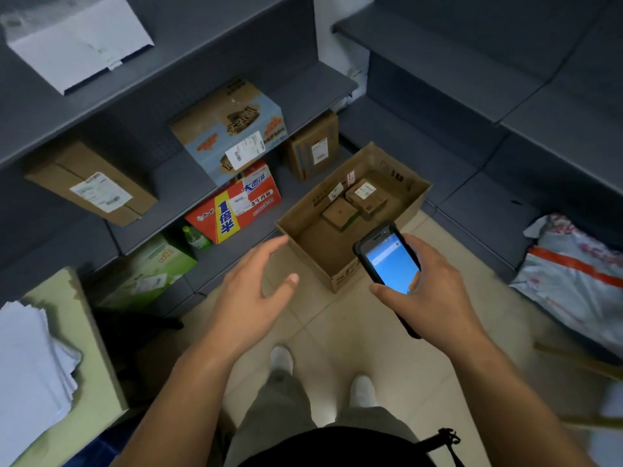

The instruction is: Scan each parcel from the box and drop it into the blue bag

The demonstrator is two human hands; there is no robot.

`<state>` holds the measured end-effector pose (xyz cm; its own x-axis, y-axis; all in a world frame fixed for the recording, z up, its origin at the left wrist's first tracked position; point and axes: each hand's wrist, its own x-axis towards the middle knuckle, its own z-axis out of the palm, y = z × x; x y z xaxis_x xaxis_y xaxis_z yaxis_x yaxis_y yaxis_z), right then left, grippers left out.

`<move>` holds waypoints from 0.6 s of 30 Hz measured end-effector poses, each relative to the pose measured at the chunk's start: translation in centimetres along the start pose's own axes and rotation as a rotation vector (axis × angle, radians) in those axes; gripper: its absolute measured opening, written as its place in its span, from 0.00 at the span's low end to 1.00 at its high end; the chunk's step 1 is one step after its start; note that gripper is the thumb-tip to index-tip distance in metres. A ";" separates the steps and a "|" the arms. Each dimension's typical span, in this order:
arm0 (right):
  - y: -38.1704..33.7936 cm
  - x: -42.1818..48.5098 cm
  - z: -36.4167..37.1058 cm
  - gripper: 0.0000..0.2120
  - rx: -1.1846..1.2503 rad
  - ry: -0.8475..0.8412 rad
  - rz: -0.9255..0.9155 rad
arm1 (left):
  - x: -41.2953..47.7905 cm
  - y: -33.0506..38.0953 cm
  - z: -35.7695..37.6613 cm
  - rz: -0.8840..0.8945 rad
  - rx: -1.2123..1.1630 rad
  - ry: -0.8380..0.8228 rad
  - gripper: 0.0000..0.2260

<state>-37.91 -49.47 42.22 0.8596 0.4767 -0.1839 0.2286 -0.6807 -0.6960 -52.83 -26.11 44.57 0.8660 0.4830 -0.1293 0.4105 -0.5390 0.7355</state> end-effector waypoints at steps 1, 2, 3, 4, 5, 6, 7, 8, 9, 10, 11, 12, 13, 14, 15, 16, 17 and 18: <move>0.1 0.5 -0.1 0.43 -0.002 0.007 0.012 | 1.1 0.1 0.2 0.009 -0.002 -0.017 0.25; 0.2 1.1 -0.3 0.42 -0.003 0.017 0.023 | 2.1 0.2 0.4 0.018 -0.007 -0.036 0.25; 0.2 1.7 -0.4 0.42 -0.006 0.026 0.032 | 3.3 0.3 0.6 0.027 -0.015 -0.054 0.25; 0.1 2.3 -0.6 0.41 -0.008 0.035 0.043 | 4.4 0.3 0.9 0.035 -0.028 -0.068 0.26; 0.0 2.9 -0.7 0.41 -0.009 0.046 0.055 | 5.7 0.3 1.1 0.039 -0.050 -0.076 0.26; -0.2 3.5 -0.9 0.41 -0.009 0.059 0.065 | 7.0 0.2 1.3 0.035 -0.082 -0.084 0.28; -0.4 4.3 -1.0 0.40 -0.008 0.072 0.073 | 8.4 0.1 1.5 0.027 -0.116 -0.094 0.29; -0.7 5.2 -1.1 0.39 -0.010 0.086 0.084 | 10.0 0.0 1.6 0.023 -0.148 -0.110 0.31; -0.9 6.1 -1.1 0.39 -0.016 0.103 0.103 | 11.7 0.0 1.7 0.024 -0.175 -0.131 0.32; -1.3 7.1 -1.1 0.40 -0.024 0.124 0.128 | 13.5 0.0 1.6 0.030 -0.195 -0.155 0.32; -1.7 8.2 -1.1 0.40 -0.033 0.149 0.155 | 15.3 0.0 1.5 0.041 -0.209 -0.182 0.32; -2.0 9.3 -1.2 0.40 -0.042 0.174 0.177 | 17.1 0.1 1.3 0.058 -0.217 -0.212 0.32; -2.4 10.4 -1.1 0.41 -0.052 0.194 0.192 | 19.0 0.3 1.1 0.079 -0.222 -0.241 0.32; -2.8 11.4 -1.1 0.41 -0.062 0.212 0.200 | 20.7 0.4 0.8 0.099 -0.222 -0.265 0.32; -3.2 12.3 -1.0 0.42 -0.065 0.233 0.201 | 22.2 0.6 0.4 0.118 -0.217 -0.283 0.32; -3.7 13.3 -1.0 0.42 -0.062 0.257 0.198 | 23.8 0.9 0.1 0.141 -0.213 -0.297 0.32; -4.1 14.3 -0.9 0.42 -0.057 0.276 0.198 | 25.3 1.2 -0.2 0.167 -0.211 -0.312 0.32; -4.4 15.3 -0.9 0.42 -0.051 0.287 0.201 | 26.6 1.4 -0.4 0.194 -0.206 -0.327 0.32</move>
<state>-25.39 -39.71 43.10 0.9815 0.1593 -0.1065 0.0576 -0.7753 -0.6289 -29.33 -13.70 42.39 0.9801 0.1245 -0.1545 0.1938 -0.4335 0.8801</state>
